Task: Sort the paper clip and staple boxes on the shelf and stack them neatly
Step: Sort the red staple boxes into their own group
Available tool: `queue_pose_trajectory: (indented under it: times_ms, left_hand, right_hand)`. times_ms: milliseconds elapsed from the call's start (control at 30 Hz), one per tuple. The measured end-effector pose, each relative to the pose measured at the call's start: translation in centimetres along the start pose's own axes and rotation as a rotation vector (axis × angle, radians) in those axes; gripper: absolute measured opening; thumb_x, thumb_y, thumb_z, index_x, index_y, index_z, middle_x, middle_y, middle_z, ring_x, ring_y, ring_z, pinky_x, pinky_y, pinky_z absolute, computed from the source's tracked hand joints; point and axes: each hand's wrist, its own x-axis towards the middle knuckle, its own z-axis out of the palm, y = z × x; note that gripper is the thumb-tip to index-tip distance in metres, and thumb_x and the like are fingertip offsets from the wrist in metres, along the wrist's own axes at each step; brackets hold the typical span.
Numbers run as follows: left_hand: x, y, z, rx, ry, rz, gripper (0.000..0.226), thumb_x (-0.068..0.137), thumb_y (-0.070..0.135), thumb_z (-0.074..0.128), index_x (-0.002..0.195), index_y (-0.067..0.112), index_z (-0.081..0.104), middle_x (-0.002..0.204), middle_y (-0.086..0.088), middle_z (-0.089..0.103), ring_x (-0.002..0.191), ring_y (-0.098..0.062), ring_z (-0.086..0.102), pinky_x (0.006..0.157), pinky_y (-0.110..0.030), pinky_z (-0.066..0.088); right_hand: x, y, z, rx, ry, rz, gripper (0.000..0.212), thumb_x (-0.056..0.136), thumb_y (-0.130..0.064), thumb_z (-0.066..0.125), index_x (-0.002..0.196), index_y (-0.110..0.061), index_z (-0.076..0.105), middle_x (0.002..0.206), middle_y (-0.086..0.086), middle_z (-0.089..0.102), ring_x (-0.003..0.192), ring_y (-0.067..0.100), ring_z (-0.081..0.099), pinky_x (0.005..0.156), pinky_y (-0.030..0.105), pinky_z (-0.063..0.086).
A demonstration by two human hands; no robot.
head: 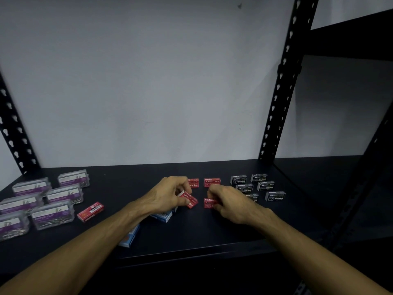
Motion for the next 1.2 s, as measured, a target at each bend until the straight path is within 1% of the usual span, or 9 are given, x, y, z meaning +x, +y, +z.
queue_pose_trajectory:
  times_ms: [133,200,400,567,667,767,900,967,1200]
  left_hand:
    - [-0.4,-0.7,-0.3,0.004,-0.019,-0.033,0.02,0.08,0.022,0.08,0.085,0.028,0.062,0.096,0.009,0.07,0.09,-0.007,0.067,0.081,-0.03,0.057]
    - [-0.4,-0.8,-0.2,-0.003,-0.016,-0.031,0.02,0.08,0.022,0.08,0.086,0.028,0.062,0.097,0.01,0.07,0.093,-0.007,0.067,0.084,-0.033,0.057]
    - [0.6,-0.6,1.5,0.002,-0.007,0.007,0.026,0.081,0.02,0.079,0.088,0.039,0.061,0.094,0.014,0.068,0.086,0.003,0.065,0.072,-0.016,0.052]
    - [0.8,-0.9,1.7,0.04,-0.012,0.019,0.031,0.081,0.019,0.079,0.087,0.042,0.06,0.096,0.013,0.066,0.086,-0.002,0.064,0.074,-0.019,0.054]
    - [0.7,-1.2,1.3,0.062,-0.029,0.019,0.034,0.082,0.016,0.077,0.095,0.041,0.06,0.097,0.015,0.065,0.085,0.0,0.063,0.068,-0.011,0.05]
    - [0.5,-1.5,1.0,0.078,-0.069,0.003,0.038,0.083,0.015,0.076,0.112,0.036,0.062,0.1,0.016,0.062,0.085,0.0,0.062,0.065,-0.009,0.048]
    - [0.5,-1.7,0.9,0.109,-0.078,0.006,0.042,0.083,0.021,0.077,0.12,0.034,0.062,0.1,0.017,0.061,0.087,-0.001,0.061,0.07,-0.012,0.047]
    - [0.6,-1.6,0.9,0.115,-0.063,0.006,0.037,0.084,0.026,0.076,0.118,0.033,0.064,0.098,0.018,0.062,0.084,0.0,0.06,0.069,-0.011,0.046]
    - [1.1,-1.6,1.3,0.11,-0.037,-0.004,0.018,0.087,0.024,0.073,0.103,0.032,0.071,0.091,0.017,0.068,0.079,0.003,0.064,0.07,-0.015,0.053]
  right_hand:
    - [-0.1,0.0,0.1,-0.034,0.009,-0.008,0.019,0.089,-0.011,0.059,0.086,-0.025,0.046,0.086,-0.01,0.053,0.077,0.013,0.052,0.065,0.027,0.039]
    - [0.0,-0.1,0.1,-0.037,0.01,-0.007,0.02,0.089,-0.011,0.059,0.085,-0.025,0.046,0.086,-0.009,0.054,0.078,0.013,0.053,0.065,0.027,0.039]
    - [-0.1,0.0,0.2,-0.05,0.026,-0.007,0.015,0.089,-0.013,0.06,0.088,-0.024,0.049,0.088,-0.01,0.054,0.077,0.011,0.052,0.061,0.021,0.035]
    - [-0.3,0.1,0.0,-0.047,0.039,0.015,0.015,0.09,-0.013,0.061,0.088,-0.024,0.05,0.091,-0.01,0.055,0.08,0.011,0.054,0.068,0.025,0.043]
    - [-0.3,0.2,-0.1,-0.049,0.039,0.019,0.016,0.091,-0.015,0.061,0.089,-0.025,0.049,0.095,-0.009,0.054,0.083,0.012,0.055,0.071,0.026,0.045]
    - [-0.3,0.4,0.0,-0.068,0.041,0.023,0.014,0.092,-0.019,0.061,0.102,-0.023,0.053,0.104,-0.007,0.051,0.086,0.011,0.052,0.074,0.025,0.043]
    - [-0.4,0.5,0.1,-0.064,0.055,0.047,0.029,0.093,-0.023,0.062,0.121,-0.02,0.055,0.112,-0.008,0.047,0.093,0.012,0.052,0.082,0.027,0.046]
    - [-0.5,0.4,0.2,-0.054,0.062,0.042,0.026,0.093,-0.023,0.061,0.118,-0.02,0.056,0.108,-0.01,0.045,0.094,0.012,0.053,0.082,0.026,0.046]
    - [0.0,0.4,0.1,-0.037,0.063,0.058,0.015,0.094,-0.013,0.058,0.107,-0.017,0.065,0.11,-0.001,0.061,0.098,0.017,0.061,0.087,0.032,0.05]
